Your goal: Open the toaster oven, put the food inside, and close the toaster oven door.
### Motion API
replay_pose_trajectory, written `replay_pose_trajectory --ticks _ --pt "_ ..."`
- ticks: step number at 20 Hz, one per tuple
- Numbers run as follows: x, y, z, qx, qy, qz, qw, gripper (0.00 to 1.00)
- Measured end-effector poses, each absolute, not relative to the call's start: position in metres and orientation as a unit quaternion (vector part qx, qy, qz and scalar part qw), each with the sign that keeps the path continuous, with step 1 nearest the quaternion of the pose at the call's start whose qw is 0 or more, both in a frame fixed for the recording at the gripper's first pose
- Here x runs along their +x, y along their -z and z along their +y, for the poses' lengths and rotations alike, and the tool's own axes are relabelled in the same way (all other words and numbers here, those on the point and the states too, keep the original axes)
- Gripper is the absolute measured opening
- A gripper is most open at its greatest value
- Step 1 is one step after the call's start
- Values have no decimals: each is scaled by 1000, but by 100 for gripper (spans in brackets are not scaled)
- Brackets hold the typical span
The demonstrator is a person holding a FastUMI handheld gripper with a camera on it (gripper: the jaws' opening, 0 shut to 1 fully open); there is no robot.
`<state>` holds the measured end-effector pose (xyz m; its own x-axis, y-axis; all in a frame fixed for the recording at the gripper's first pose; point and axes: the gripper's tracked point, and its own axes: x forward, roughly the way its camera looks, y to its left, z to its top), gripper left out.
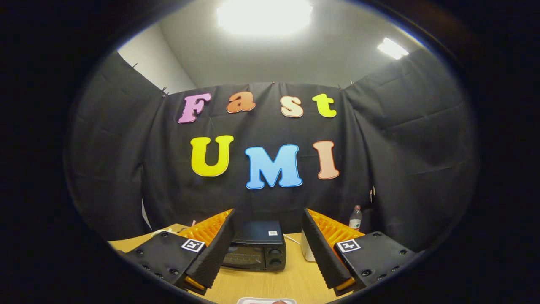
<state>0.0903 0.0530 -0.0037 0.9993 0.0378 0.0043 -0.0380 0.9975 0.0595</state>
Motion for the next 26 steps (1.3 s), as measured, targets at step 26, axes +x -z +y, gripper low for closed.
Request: replay_pose_trajectory --ticks 26 --pt "235 173 209 11 -123 179 976 98"
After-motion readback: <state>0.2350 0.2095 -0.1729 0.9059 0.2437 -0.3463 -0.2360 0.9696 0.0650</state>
